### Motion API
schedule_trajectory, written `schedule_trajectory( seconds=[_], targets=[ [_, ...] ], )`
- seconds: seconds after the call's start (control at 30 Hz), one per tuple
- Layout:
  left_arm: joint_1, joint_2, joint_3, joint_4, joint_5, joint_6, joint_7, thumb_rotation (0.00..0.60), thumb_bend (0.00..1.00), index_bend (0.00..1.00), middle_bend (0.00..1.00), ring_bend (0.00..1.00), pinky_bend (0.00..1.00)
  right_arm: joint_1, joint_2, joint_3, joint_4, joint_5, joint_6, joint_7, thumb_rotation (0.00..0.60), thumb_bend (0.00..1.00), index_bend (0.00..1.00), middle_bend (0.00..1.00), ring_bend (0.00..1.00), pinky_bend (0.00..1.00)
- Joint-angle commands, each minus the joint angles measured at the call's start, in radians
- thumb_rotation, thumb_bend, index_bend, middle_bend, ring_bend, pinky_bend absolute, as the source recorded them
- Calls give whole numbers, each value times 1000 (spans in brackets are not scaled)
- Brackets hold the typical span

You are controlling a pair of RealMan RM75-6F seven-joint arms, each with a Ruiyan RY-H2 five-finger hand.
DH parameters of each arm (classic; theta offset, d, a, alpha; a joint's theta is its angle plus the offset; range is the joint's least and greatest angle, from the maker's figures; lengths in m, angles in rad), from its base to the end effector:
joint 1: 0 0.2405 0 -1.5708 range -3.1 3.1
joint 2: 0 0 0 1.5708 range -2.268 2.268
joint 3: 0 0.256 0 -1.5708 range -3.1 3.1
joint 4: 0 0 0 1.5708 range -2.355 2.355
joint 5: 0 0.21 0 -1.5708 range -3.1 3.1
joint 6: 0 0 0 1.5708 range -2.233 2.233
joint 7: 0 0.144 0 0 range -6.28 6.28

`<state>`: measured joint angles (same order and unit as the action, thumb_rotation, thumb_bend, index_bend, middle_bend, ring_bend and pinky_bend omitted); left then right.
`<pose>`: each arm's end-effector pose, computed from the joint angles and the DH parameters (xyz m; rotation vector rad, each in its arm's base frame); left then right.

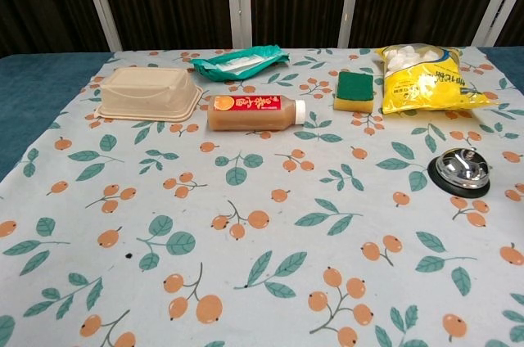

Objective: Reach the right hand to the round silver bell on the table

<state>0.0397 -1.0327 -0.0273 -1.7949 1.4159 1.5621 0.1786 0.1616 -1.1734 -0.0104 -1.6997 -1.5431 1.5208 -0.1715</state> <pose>-0.3098 0.1358 0.1810 -1.2538 -0.9153 -0.7257 -0.2714 -0.1876 0.1299 1.4944 -0.8287 0.9492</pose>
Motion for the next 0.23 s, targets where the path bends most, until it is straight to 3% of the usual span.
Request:
schedule_trajectory(
  seconds=[0.03, 0.23],
  targets=[
    [-1, -1, 1, 0, 1, -2, 3, 600, 467, 36, 0, 0, 73, -39, -2, -17, 53, -16, 32, 36, 600, 1000, 37, 0, 0, 0],
    [-4, -6, 8, 0, 9, -11, 15, 600, 467, 35, 0, 0, 73, -49, -5, -2, 88, -11, 37, 49, 600, 1000, 36, 0, 0, 0]
  ],
)
